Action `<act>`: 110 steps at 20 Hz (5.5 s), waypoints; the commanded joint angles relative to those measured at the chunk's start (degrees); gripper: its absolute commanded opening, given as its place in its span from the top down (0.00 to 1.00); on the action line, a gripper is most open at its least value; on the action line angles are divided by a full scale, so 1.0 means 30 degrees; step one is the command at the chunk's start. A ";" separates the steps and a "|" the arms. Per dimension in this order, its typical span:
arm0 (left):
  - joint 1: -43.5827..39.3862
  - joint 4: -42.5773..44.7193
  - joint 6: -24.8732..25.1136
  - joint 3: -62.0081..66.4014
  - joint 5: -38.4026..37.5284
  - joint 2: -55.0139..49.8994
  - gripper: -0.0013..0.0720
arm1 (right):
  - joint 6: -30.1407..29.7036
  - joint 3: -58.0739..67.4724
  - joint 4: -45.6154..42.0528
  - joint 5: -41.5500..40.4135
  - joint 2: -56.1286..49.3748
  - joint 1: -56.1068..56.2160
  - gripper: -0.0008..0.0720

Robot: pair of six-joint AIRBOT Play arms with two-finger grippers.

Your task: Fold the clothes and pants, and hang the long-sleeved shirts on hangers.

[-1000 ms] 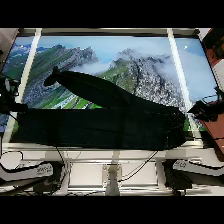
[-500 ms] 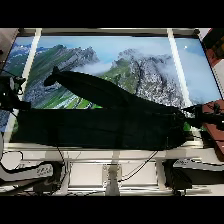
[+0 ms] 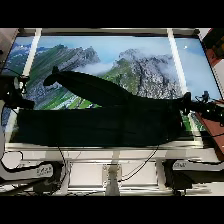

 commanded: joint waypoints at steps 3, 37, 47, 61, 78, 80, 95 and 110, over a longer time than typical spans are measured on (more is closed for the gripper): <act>-0.0437 -0.0619 -0.0153 0.0015 0.0976 -0.0211 0.26 | -0.5275 0.4029 0.0882 0.2718 0.0007 0.0809 0.94; 0.2025 -2.5966 -0.7949 0.0051 1.2458 -0.4656 0.12 | -0.8954 0.6594 -0.2339 0.3111 0.1195 0.0809 0.94; 0.1610 -2.5762 1.1825 0.0219 1.1038 -0.4335 0.12 | -0.8947 0.6594 -0.2827 0.3126 0.1195 0.0809 0.94; 0.0393 -1.8659 1.3901 0.1209 1.4433 -0.3461 0.94 | -0.8925 0.6594 -0.2783 0.3111 0.1195 0.0809 0.94; 0.0867 -1.4549 1.8549 0.2980 1.2859 0.6047 0.94 | -0.7912 0.6594 -0.3060 0.0962 0.2492 0.1202 0.94; 0.1559 -1.2109 1.6327 0.2965 0.8386 0.6215 0.94 | -0.7351 0.6594 -0.3716 0.0605 0.2506 0.1202 0.94; -0.1253 -0.7679 0.9726 0.3723 2.2280 -0.0459 0.95 | -0.4903 0.6594 -0.4386 -0.8415 0.2477 0.3461 0.94; -0.0517 -0.3687 0.7861 -0.0415 0.4036 -0.1938 0.93 | -0.4393 0.6594 -0.8240 -0.6761 0.2463 0.3701 0.94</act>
